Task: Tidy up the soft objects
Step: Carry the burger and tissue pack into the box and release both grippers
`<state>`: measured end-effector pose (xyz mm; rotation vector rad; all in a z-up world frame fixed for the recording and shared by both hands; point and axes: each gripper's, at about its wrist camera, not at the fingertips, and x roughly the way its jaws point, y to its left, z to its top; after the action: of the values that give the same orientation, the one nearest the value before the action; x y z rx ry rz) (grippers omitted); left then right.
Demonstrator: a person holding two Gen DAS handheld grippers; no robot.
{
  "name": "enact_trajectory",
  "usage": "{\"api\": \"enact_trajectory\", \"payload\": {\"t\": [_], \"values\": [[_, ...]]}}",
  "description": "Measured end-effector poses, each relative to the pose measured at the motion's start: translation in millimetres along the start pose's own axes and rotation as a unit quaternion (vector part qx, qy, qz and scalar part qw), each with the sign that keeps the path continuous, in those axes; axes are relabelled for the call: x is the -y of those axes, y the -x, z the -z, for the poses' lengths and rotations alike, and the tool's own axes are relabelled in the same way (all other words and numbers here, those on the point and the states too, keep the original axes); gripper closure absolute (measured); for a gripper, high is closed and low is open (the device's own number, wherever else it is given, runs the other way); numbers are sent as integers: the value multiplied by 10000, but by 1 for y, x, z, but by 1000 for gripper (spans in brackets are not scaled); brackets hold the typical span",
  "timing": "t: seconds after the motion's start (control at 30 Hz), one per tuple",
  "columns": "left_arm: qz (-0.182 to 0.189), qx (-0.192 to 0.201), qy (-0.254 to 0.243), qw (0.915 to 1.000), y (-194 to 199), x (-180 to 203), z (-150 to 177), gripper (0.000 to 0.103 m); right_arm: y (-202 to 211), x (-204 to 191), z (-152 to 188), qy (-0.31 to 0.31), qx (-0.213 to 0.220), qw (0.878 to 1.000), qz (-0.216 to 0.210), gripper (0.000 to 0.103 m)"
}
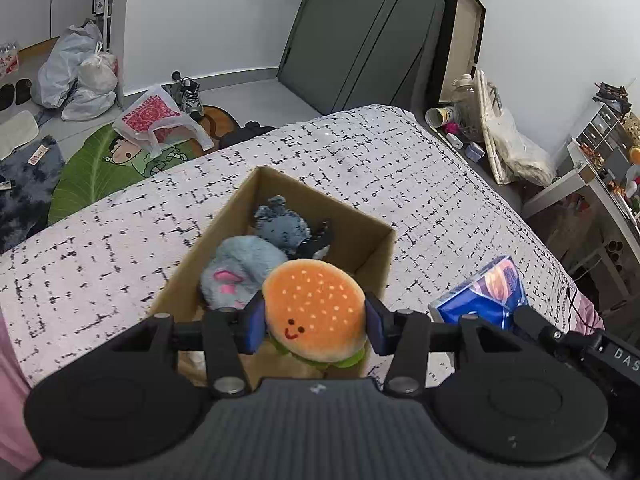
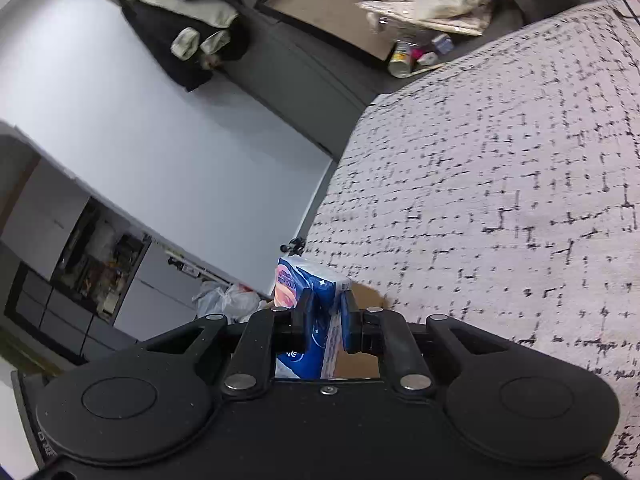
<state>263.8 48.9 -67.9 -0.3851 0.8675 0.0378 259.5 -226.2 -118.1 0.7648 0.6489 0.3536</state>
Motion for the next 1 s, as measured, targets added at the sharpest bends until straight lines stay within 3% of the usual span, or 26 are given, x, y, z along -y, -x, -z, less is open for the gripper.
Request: {"api": "enact_trajectory", "payload": {"t": [0.3, 0.67, 0.93, 1.0], "values": [[317, -243, 121, 9991, -12, -30, 8, 53, -1, -22, 16, 261, 0, 9996, -62, 90], [375, -470, 388, 9974, -26, -53, 15, 46, -28, -43, 40, 660, -299, 9973, 107, 90], [142, -109, 488, 9986, -22, -71, 11, 46, -46, -60, 55, 1112, -525, 9920, 303, 90], [100, -75, 592, 9982, -22, -78, 9, 46, -49, -63, 56, 1159, -647, 9908, 245, 85]]}}
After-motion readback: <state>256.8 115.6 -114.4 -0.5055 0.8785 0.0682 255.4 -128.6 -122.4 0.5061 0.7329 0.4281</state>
